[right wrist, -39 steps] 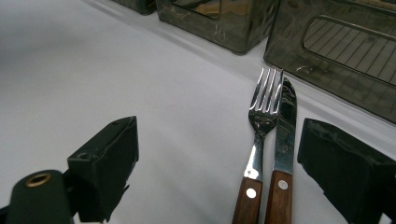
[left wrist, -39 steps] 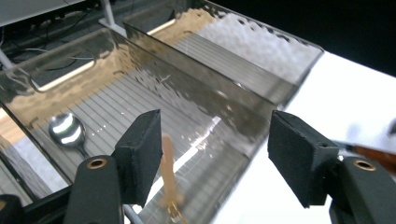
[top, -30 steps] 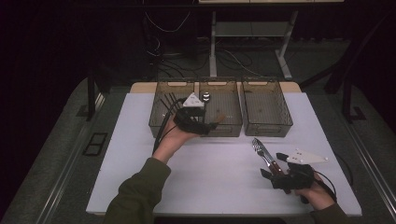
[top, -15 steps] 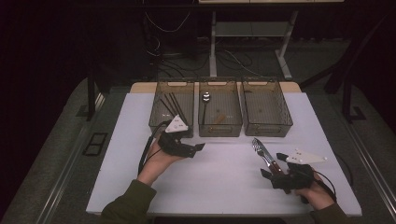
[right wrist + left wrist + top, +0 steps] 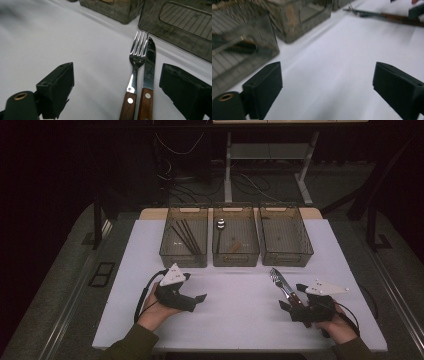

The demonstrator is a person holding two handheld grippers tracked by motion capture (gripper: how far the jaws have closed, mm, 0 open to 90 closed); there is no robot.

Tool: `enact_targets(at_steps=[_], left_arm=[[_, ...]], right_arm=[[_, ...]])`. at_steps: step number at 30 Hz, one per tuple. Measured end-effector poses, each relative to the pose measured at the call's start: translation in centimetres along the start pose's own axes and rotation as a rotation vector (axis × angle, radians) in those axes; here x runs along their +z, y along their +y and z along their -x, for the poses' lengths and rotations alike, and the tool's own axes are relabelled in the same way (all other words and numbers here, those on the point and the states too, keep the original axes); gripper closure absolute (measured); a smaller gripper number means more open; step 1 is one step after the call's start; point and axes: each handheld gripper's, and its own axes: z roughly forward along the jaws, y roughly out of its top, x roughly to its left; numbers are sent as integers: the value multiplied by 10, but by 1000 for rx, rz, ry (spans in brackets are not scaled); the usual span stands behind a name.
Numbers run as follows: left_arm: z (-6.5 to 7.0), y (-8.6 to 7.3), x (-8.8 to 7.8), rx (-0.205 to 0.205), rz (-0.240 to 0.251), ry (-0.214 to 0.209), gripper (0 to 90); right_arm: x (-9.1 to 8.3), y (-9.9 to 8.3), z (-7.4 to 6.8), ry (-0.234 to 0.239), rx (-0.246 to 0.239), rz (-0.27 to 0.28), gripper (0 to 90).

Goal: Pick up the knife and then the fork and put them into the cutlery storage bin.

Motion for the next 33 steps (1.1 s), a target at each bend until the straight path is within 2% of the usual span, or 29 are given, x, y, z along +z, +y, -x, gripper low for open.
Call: enact_targets(at_steps=[8, 11, 13, 17, 23, 26, 27, 30, 33], left_arm=[[6, -20, -12, 5, 7, -44, 7], [6, -25, -13, -6, 0, -39, 0], [6, -26, -13, -23, -11, -53, 0], [8, -26, -10, 0, -32, -51, 0], [6, -26, -11, 2, -29, -62, 0], [7, -27, -10, -2, -30, -62, 0], [7, -27, -10, 1, -31, -62, 0], [7, -27, -10, 3, -29, -64, 0], [7, -27, -10, 3, -34, -69, 0]], right_arm=[[-3, 0, 2, -8, 6, 0, 127], [-5, 2, 3, -20, 9, 0, 127], [-7, 4, 2, -35, 23, -4, 127], [-11, 9, 2, -46, 20, -22, 127], [-14, 18, 4, -50, -6, -129, 126], [-11, 21, 6, -51, -4, -224, 160], [-10, 21, 6, -57, 0, -257, 203], [-9, 22, 7, -59, 5, -300, 293], [-11, 22, 8, -46, 16, -314, 437]])
